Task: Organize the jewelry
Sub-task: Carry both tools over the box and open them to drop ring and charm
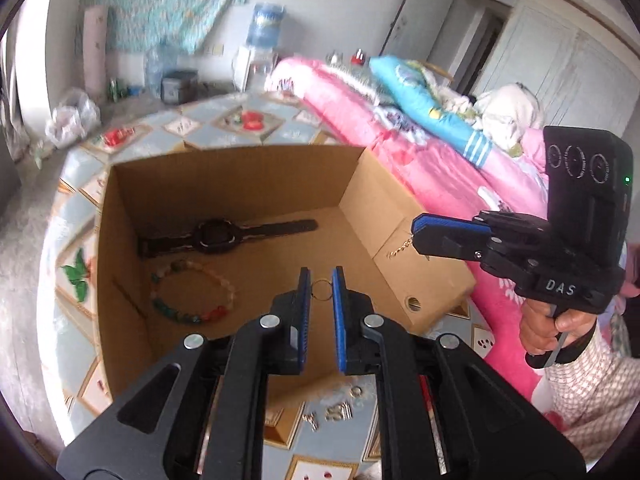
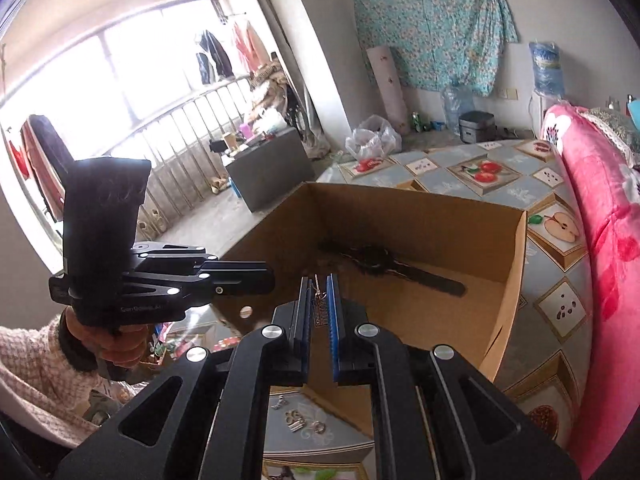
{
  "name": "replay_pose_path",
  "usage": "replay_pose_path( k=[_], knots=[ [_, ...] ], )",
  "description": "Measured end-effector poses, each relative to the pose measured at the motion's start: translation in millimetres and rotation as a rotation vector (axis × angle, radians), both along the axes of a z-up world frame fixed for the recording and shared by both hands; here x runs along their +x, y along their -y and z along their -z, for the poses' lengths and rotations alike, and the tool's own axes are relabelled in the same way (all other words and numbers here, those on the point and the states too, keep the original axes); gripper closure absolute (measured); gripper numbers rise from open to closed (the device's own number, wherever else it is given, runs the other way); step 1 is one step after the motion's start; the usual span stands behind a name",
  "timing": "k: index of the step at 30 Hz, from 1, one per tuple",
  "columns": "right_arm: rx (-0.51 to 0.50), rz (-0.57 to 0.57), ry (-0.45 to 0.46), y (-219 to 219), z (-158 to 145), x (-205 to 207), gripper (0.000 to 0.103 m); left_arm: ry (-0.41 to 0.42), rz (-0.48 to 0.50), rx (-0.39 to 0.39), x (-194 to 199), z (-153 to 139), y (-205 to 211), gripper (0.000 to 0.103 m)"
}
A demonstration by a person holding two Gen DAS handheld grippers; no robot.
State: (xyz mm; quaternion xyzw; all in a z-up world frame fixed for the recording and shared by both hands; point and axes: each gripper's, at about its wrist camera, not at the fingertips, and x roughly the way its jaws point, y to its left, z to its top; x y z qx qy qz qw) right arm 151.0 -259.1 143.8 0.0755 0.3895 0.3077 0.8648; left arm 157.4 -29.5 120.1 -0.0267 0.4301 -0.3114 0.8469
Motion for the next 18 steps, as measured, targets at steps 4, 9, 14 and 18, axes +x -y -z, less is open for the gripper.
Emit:
replay_pose_path(
  k=[4,9,14,18],
  knots=[
    [-0.051,0.016,-0.104,5,25,33,0.095,-0.135,-0.001,0.052,46,25,19,0.093],
    [-0.077,0.050,-0.146,14,34,56,0.094,-0.197,-0.026,0.110,71,47,36,0.092],
    [-0.047,0.076,-0.131,26,29,59,0.094,-0.169,-0.038,0.084,77,46,40,0.086],
    [-0.032,0.092,-0.113,33,27,56,0.094,-0.130,-0.055,0.081,77,41,41,0.086]
  ],
)
